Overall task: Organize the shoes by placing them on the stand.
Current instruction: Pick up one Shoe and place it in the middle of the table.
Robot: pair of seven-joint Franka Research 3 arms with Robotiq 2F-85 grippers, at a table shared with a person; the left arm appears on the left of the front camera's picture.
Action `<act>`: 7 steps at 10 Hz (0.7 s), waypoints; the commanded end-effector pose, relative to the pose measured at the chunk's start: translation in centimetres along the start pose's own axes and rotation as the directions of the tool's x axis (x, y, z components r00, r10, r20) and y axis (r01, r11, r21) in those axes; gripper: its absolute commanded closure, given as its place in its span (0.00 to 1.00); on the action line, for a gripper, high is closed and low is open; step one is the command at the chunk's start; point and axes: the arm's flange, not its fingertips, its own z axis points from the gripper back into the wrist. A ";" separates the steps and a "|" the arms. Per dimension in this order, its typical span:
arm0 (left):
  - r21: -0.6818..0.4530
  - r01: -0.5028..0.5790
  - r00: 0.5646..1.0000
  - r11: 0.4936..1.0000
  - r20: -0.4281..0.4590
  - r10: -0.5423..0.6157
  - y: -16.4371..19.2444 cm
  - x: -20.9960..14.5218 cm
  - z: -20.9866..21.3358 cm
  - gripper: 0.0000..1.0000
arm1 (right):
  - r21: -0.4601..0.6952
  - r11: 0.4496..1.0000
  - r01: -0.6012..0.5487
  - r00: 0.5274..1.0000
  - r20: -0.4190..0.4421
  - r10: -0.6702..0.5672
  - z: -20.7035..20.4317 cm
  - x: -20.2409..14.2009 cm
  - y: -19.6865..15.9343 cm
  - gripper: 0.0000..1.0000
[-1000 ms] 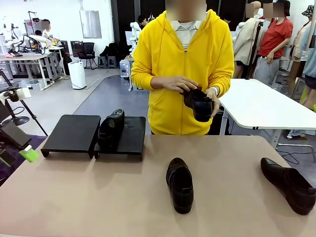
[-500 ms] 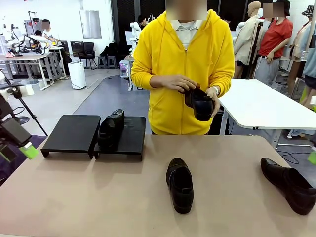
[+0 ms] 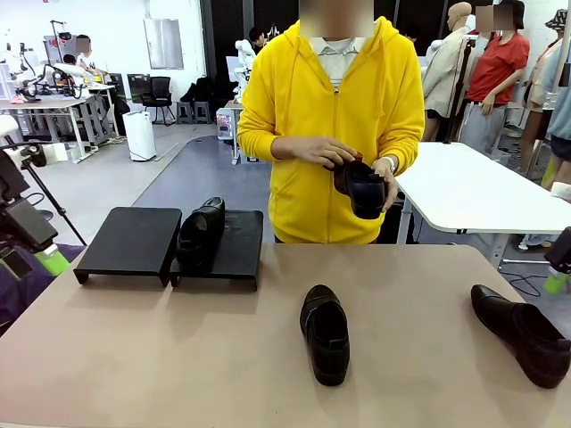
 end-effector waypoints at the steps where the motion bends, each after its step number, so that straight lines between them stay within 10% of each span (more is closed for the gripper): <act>1: 0.001 0.015 1.000 1.000 -0.006 -0.015 0.4 -0.3 0.2 0.00 | -0.036 0.999 0.033 0.999 0.030 -0.032 -1.4 2.8 -1.1 0.00; 7: 0.001 0.015 1.000 1.000 -0.006 -0.015 0.4 -0.3 0.2 0.00 | -0.075 0.994 -0.074 0.997 -0.008 0.073 -6.1 8.0 -1.6 0.00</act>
